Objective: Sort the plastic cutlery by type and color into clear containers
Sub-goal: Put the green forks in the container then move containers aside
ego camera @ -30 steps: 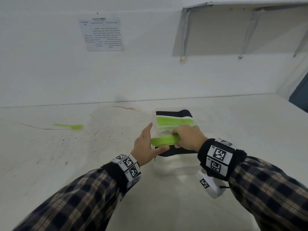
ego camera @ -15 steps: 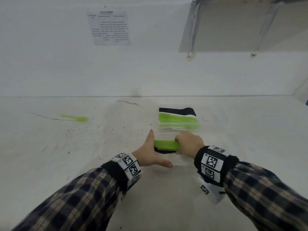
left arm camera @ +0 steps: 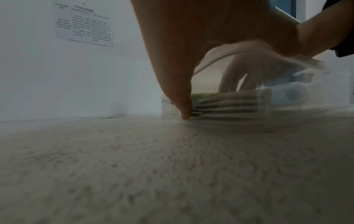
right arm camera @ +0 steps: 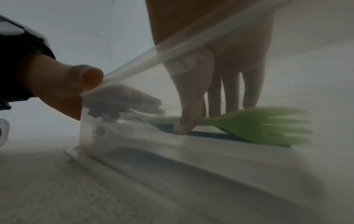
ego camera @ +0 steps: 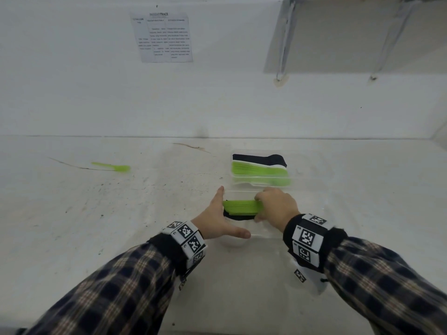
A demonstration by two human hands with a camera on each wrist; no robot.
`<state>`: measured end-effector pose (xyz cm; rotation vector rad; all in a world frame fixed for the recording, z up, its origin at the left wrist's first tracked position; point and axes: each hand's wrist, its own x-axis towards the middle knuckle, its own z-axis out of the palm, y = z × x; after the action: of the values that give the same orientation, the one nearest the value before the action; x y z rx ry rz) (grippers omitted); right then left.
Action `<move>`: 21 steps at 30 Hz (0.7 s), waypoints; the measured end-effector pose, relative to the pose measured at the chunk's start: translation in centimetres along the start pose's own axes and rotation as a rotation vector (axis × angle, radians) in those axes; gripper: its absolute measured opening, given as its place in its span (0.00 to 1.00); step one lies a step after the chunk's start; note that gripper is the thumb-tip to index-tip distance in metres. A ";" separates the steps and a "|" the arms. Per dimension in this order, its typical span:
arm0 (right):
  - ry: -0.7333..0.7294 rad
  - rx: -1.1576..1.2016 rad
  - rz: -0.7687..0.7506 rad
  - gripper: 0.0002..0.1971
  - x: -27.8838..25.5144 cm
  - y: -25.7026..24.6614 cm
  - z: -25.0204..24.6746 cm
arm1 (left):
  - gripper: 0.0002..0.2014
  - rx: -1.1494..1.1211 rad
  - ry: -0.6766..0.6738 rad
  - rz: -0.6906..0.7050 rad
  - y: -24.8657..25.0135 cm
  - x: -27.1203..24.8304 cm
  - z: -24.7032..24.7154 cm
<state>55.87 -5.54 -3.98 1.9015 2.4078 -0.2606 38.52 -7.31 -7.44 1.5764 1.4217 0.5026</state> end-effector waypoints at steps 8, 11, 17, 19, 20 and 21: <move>-0.005 -0.001 -0.027 0.28 -0.2 0.0 0.0 | 0.70 -0.009 -0.006 -0.012 -0.2 0.1 0.0; 0.001 -0.013 -0.031 0.27 -0.2 -0.1 0.0 | 0.70 -0.008 -0.003 -0.011 -0.3 0.1 0.1; 0.015 -0.020 -0.040 0.26 -0.3 -0.4 0.2 | 0.69 0.008 -0.007 -0.007 -0.4 0.1 -0.1; 0.016 -0.020 -0.036 0.26 -0.2 -0.5 0.2 | 0.69 0.010 -0.007 -0.003 -0.3 0.1 -0.1; 0.014 -0.022 -0.035 0.26 -0.2 -0.6 0.1 | 0.69 0.012 -0.006 -0.001 -0.3 0.0 -0.1; 0.009 -0.025 -0.032 0.26 -0.2 -0.7 0.0 | 0.69 0.017 -0.005 0.001 -0.3 0.0 -0.1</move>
<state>55.22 -5.90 -3.88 1.8597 2.4372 -0.2232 38.30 -7.33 -7.66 1.5913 1.4249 0.4882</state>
